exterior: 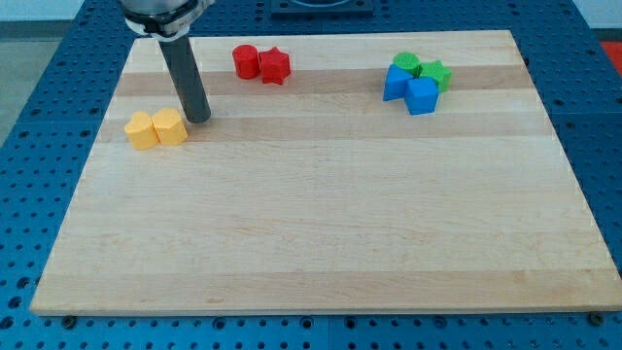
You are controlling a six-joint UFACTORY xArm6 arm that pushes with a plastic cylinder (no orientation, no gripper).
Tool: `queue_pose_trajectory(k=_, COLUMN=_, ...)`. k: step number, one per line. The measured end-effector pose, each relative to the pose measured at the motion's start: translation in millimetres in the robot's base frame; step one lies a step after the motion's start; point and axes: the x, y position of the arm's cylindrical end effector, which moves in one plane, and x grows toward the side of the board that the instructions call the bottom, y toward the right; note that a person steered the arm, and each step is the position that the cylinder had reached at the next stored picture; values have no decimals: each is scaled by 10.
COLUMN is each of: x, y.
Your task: Nudge the red star a bit up
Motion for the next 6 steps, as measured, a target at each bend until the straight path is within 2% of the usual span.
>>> queue_pose_trajectory(k=1, x=65, y=126)
queue_pose_trajectory(k=3, x=35, y=773)
queue_pose_trajectory(k=4, x=-83, y=990)
queue_pose_trajectory(k=6, x=-590, y=1031)
